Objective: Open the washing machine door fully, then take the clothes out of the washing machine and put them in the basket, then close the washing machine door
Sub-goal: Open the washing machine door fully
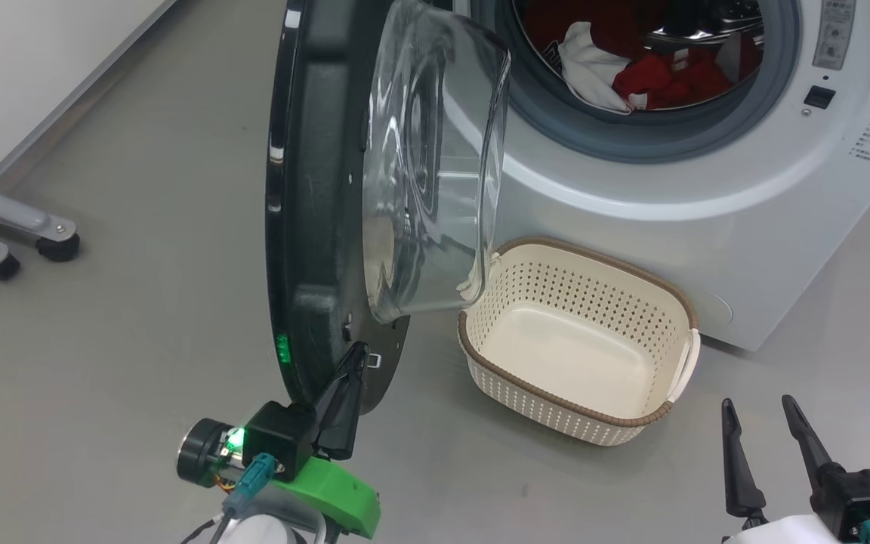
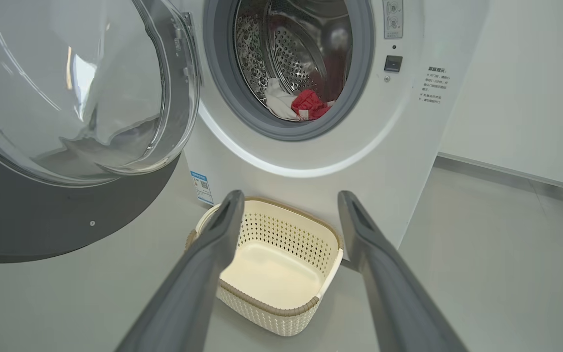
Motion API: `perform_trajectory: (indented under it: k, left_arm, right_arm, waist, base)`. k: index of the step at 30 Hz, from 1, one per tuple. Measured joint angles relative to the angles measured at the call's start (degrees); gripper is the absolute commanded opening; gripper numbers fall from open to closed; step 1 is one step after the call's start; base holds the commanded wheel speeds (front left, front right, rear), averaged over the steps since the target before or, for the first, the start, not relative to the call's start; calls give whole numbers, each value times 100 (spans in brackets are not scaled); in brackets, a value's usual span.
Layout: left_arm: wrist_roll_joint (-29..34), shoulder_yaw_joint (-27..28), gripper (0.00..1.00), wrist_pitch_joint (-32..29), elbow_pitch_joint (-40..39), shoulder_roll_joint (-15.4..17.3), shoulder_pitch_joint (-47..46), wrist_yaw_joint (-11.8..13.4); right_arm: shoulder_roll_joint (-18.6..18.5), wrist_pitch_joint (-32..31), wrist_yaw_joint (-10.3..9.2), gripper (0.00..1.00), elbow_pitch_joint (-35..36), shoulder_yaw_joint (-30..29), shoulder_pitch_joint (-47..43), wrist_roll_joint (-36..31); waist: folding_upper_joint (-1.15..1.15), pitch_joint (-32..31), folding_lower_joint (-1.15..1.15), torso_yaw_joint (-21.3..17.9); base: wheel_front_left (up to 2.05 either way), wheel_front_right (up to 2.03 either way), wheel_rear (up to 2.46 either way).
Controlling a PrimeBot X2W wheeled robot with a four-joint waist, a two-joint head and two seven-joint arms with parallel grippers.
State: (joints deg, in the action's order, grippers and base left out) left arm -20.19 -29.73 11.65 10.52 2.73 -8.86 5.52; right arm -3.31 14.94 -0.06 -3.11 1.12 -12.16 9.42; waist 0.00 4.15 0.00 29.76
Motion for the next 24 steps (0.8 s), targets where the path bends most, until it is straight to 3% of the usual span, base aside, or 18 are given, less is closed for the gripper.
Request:
perform_trajectory:
  k: [24]
  left_arm:
    - [-246, 1570, 0, 160, 525, 151, -226, 73]
  right_arm:
    - [-118, 0, 118, 100, 26, -3, 287, -138]
  waist:
    - [0, 596, 0, -319]
  base:
    - [0, 0, 0]
